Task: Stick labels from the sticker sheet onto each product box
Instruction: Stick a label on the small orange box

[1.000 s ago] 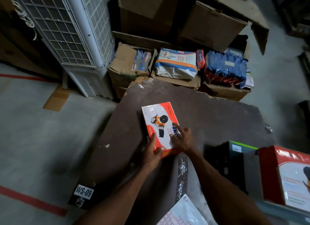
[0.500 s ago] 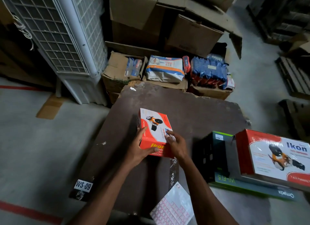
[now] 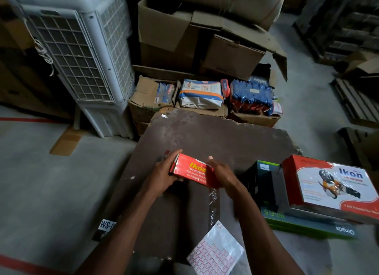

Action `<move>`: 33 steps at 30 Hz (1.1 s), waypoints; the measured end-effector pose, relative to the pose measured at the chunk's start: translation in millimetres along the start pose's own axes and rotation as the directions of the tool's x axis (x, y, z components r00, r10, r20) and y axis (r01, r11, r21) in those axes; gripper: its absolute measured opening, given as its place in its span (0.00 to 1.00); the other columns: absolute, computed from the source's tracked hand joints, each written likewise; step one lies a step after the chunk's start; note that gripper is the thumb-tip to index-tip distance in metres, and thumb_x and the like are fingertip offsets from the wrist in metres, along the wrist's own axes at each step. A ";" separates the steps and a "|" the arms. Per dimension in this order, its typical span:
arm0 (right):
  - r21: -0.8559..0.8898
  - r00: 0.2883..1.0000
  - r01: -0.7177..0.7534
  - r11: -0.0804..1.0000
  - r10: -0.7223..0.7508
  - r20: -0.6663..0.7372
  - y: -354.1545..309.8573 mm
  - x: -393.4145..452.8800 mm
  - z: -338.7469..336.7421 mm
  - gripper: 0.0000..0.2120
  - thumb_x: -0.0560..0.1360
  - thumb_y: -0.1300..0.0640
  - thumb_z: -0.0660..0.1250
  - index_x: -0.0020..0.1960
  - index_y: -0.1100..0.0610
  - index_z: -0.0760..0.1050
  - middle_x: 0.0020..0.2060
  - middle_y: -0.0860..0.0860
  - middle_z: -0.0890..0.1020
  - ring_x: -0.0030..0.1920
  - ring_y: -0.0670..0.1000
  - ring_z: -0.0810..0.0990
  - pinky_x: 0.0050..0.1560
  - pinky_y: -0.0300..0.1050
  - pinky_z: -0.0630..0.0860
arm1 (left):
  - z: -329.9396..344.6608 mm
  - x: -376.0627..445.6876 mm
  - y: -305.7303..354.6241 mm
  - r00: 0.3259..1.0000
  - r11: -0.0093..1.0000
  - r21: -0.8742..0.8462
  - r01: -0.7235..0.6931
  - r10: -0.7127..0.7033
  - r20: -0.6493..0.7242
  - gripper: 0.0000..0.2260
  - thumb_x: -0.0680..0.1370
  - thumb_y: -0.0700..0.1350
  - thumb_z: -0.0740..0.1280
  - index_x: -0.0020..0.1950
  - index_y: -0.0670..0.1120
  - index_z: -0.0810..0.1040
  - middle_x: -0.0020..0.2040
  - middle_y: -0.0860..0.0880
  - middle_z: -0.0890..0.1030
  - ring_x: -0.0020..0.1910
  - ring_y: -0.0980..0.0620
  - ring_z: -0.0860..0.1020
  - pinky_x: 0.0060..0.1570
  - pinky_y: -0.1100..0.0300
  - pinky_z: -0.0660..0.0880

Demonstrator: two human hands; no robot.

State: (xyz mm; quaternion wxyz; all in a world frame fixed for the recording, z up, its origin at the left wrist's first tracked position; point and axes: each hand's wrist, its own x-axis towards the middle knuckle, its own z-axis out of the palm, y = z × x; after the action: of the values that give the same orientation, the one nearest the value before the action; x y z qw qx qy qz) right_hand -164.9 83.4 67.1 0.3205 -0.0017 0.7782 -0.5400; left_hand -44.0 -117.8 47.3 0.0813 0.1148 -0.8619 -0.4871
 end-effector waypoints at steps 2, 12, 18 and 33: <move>0.112 0.999 0.022 0.993 -0.025 0.028 -4.1 -10.0 -0.7 0.12 0.83 0.48 0.64 0.49 0.55 0.79 0.44 0.54 0.82 0.36 0.48 0.79 0.31 0.34 0.76 | -1.1 0.2 -6.5 0.999 0.999 -0.015 0.046 -0.046 -0.001 0.44 0.67 0.39 0.81 0.77 0.60 0.66 0.63 0.54 0.81 0.59 0.60 0.80 0.58 0.60 0.78; -0.302 0.903 0.424 0.854 -0.423 0.072 16.2 -18.8 -0.1 0.30 0.73 0.53 0.78 0.73 0.49 0.73 0.68 0.54 0.69 0.63 0.49 0.76 0.60 0.24 0.70 | 1.8 -7.4 -9.8 0.945 0.864 -0.383 0.327 -0.310 0.105 0.31 0.73 0.39 0.78 0.71 0.56 0.69 0.63 0.46 0.80 0.56 0.48 0.83 0.42 0.49 0.84; -0.352 0.907 0.407 0.843 -0.417 0.050 22.6 -22.0 -5.9 0.28 0.75 0.53 0.76 0.73 0.48 0.74 0.70 0.55 0.68 0.64 0.48 0.73 0.61 0.31 0.69 | 4.0 -14.2 -2.7 0.968 0.968 -0.022 0.251 -0.250 0.005 0.48 0.65 0.67 0.77 0.79 0.64 0.55 0.76 0.51 0.70 0.72 0.49 0.71 0.67 0.41 0.73; -0.626 0.791 0.526 0.575 -0.602 0.112 44.6 -25.7 -18.0 0.30 0.76 0.33 0.65 0.77 0.34 0.63 0.82 0.52 0.56 0.79 0.60 0.61 0.74 0.62 0.65 | 8.9 -8.9 0.6 0.990 0.947 0.305 -0.104 0.069 0.123 0.22 0.81 0.63 0.58 0.76 0.69 0.63 0.81 0.58 0.59 0.80 0.48 0.57 0.75 0.37 0.56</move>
State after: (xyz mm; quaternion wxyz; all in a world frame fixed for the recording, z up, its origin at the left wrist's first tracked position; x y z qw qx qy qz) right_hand -138.2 126.1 46.1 0.0673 -0.3255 0.8868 -0.3210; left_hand -37.8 -107.7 43.0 0.0357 0.0611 -0.9351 -0.3473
